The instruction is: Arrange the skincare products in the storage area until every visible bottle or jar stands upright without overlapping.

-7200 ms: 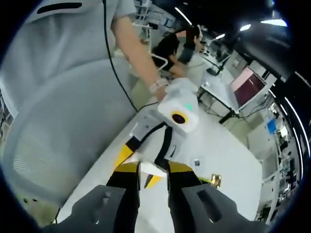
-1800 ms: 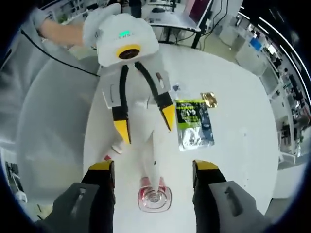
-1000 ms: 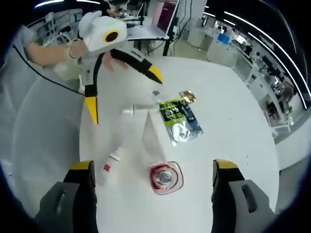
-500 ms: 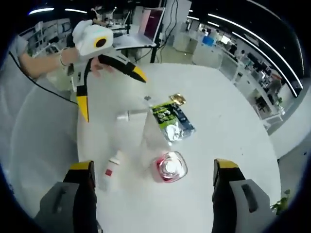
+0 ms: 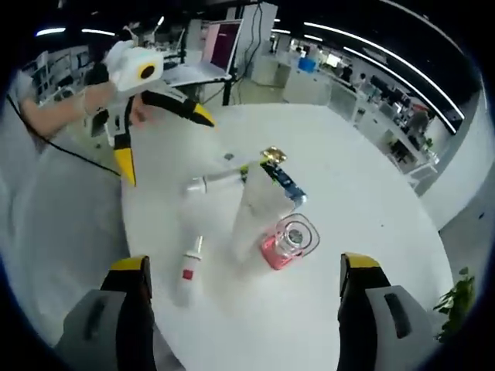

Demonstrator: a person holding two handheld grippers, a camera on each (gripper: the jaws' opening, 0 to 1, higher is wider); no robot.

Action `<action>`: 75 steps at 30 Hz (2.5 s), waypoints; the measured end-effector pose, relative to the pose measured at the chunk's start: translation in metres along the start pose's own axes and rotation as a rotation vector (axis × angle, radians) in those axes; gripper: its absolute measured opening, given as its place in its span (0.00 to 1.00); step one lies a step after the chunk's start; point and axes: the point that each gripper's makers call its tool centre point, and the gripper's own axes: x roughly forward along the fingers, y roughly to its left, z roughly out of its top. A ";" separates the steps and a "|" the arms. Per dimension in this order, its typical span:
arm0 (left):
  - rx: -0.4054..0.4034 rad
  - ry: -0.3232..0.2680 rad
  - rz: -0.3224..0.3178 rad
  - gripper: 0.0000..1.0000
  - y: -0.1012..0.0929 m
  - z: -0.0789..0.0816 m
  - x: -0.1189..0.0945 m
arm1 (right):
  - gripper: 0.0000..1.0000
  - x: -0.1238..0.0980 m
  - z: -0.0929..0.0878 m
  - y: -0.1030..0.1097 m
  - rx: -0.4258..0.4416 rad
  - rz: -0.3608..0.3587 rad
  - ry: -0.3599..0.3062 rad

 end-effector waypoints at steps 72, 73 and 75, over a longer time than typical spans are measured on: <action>-0.131 -0.003 -0.005 0.99 0.014 -0.035 0.005 | 0.38 0.093 -0.078 0.089 0.100 0.193 0.239; -0.133 0.004 -0.006 0.99 0.014 -0.037 0.007 | 0.37 0.094 -0.079 0.090 0.103 0.198 0.240; -0.134 0.015 -0.014 0.99 0.011 -0.039 0.008 | 0.36 0.097 -0.082 0.093 0.106 0.207 0.243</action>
